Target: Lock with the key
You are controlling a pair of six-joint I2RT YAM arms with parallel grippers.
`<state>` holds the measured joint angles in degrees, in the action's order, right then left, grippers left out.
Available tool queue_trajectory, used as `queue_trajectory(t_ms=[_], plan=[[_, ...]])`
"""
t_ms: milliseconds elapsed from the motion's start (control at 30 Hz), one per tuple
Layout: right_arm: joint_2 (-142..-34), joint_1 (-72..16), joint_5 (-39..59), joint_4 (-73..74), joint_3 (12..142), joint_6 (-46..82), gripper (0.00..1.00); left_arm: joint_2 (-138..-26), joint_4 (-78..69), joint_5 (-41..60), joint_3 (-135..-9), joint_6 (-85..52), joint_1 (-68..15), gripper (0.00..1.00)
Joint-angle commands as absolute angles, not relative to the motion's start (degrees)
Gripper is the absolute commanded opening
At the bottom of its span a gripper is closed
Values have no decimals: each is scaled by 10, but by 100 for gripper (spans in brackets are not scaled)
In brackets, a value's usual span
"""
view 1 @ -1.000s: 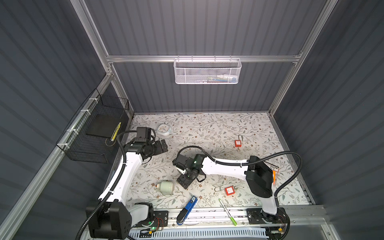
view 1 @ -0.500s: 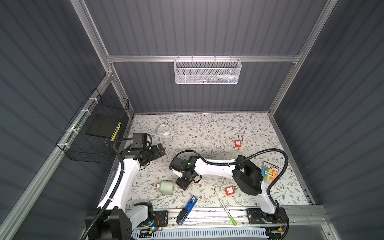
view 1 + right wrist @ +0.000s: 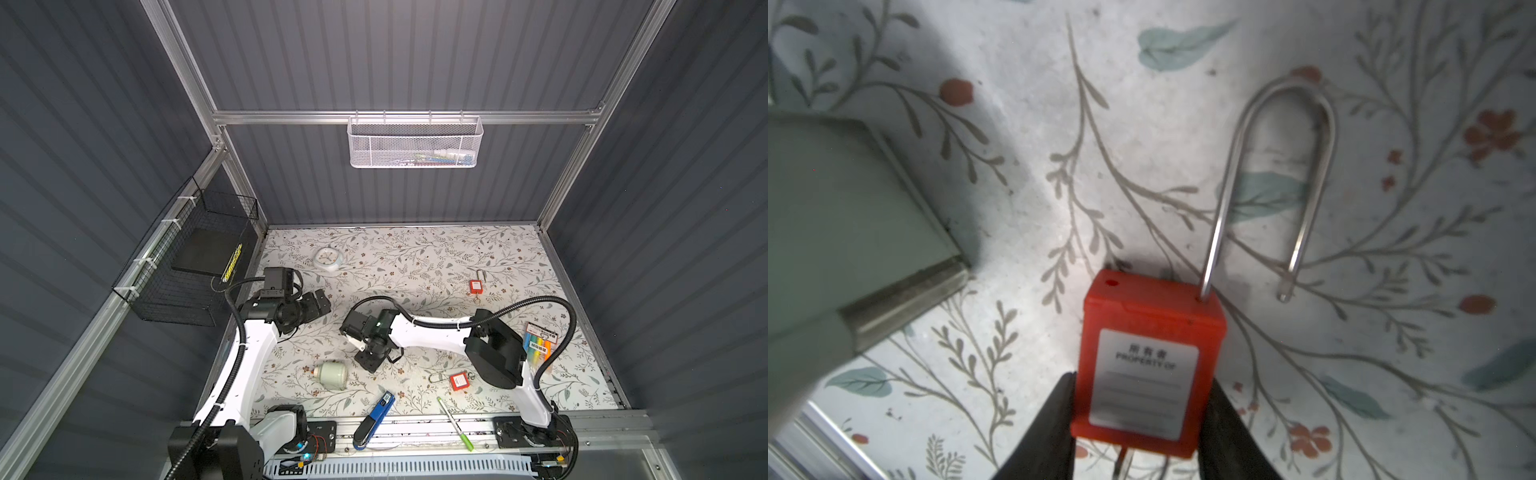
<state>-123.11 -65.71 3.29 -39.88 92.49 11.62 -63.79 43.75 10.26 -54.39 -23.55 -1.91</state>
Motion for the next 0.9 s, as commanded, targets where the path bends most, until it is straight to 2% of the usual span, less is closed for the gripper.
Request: queue_trajectory(t_ms=[0, 133, 300, 600, 867], plan=[[-1171, -631, 36, -369, 881, 132, 33, -614, 420, 183, -558, -216, -16, 98], [-1106, -589, 60, -333, 827, 146, 32, -576, 323, 265, -511, -270, -16, 92], [-1047, -538, 97, -316, 802, 136, 33, -582, 219, 341, -475, -342, -37, 84], [-985, -509, 133, -272, 801, 79, 35, -617, 152, 373, -461, -371, -129, 75], [-979, -509, 135, -293, 831, 33, 35, -657, 137, 380, -472, -370, -182, 67]])
